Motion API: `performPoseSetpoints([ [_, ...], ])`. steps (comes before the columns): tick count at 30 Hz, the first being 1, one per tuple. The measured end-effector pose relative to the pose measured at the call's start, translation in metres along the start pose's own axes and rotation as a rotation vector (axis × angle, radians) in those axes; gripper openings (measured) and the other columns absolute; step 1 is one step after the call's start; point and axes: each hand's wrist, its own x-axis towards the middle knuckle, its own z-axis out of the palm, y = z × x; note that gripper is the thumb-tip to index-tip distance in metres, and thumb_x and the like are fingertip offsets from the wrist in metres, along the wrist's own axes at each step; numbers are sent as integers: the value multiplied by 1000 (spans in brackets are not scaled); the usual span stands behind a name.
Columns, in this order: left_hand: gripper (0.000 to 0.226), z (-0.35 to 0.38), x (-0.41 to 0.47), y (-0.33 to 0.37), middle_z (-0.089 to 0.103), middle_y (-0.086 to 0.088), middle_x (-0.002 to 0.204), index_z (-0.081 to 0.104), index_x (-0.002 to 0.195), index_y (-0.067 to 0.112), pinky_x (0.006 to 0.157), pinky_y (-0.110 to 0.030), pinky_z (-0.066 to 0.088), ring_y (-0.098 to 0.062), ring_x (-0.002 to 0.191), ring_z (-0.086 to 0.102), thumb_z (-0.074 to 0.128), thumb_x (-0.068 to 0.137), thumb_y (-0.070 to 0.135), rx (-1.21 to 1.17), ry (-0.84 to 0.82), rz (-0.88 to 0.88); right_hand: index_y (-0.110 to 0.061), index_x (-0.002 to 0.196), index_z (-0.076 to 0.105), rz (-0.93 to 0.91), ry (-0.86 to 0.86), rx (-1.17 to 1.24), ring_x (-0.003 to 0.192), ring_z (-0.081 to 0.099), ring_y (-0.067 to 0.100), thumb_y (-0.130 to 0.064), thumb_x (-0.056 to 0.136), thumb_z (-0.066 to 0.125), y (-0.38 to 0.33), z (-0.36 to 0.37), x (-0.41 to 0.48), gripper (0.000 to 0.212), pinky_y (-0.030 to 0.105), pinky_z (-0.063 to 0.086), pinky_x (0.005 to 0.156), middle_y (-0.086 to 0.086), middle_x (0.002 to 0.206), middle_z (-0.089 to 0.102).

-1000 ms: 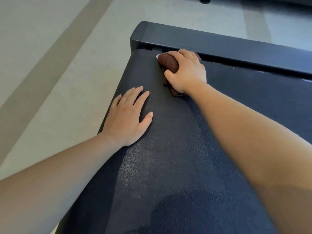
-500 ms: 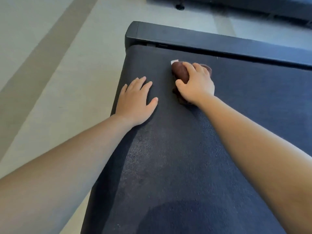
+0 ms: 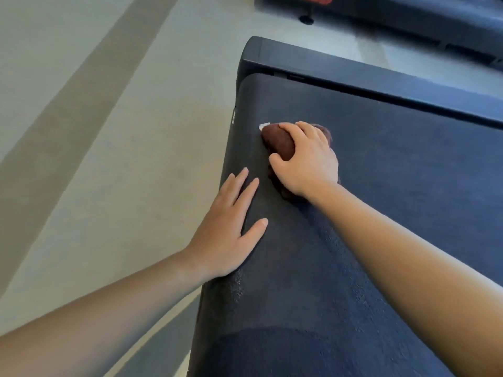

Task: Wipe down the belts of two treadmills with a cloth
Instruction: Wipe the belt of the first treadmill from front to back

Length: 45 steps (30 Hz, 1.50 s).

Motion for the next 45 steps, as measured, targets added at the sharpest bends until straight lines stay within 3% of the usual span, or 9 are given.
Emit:
performPoseSetpoints([
  [7,69,2,0,-3,-8,29,153,13,148,38,107,-4,-7,9,139,-14,31,85,59,-64,37,24,-37,138,44,-90,-29,53,135,32,20,-45,85,52,-19,15,122,54,44,37,103,-8,142,44],
  [12,65,1,1,-3,-2,29,153,20,146,38,105,-1,-5,10,140,-8,42,87,51,-81,49,15,-36,140,43,-106,-32,55,134,33,21,-45,85,50,-18,19,139,56,44,38,102,-6,142,44],
  [20,67,-1,1,-5,6,20,155,24,147,30,103,-3,-4,4,141,0,40,86,52,14,85,41,-35,145,37,-122,-35,30,140,27,20,-43,87,52,-7,9,50,60,44,39,101,-5,151,36],
  [23,62,-8,-5,-12,18,12,155,29,146,22,103,1,-1,0,140,11,37,90,46,15,99,76,-35,144,38,-93,-11,26,141,26,19,-43,85,53,-9,5,-5,61,44,38,103,-5,152,34],
  [26,58,-22,-5,-28,28,1,153,35,143,14,108,-6,5,-9,140,21,37,91,39,37,78,116,-34,143,41,-22,23,26,140,29,20,-45,82,51,-18,4,-60,62,46,39,104,-5,151,37],
  [30,60,-32,0,-37,33,-8,150,37,141,8,109,-14,9,-18,140,25,33,89,37,-30,130,-45,-34,141,43,90,49,48,141,29,21,-48,80,48,-36,0,-126,63,50,38,107,-5,151,37],
  [36,53,-2,-50,-20,15,-1,158,14,150,13,111,-14,6,-8,143,13,29,101,28,-125,-11,-108,-37,141,38,136,37,38,143,23,19,-50,83,48,-40,0,-172,60,53,33,110,-7,152,33],
  [40,55,-9,-80,-1,18,-4,157,15,150,11,117,-25,14,-12,143,17,31,101,30,-9,-23,-153,-33,142,39,141,11,50,144,18,23,-47,87,53,-50,3,-141,58,53,25,113,-2,154,29],
  [45,61,-8,-166,42,-4,20,156,5,151,28,112,-15,4,6,140,-1,34,98,40,-63,-172,-274,-30,144,38,-23,-55,48,144,20,26,-46,88,52,-61,9,-104,60,53,26,111,4,155,29],
])
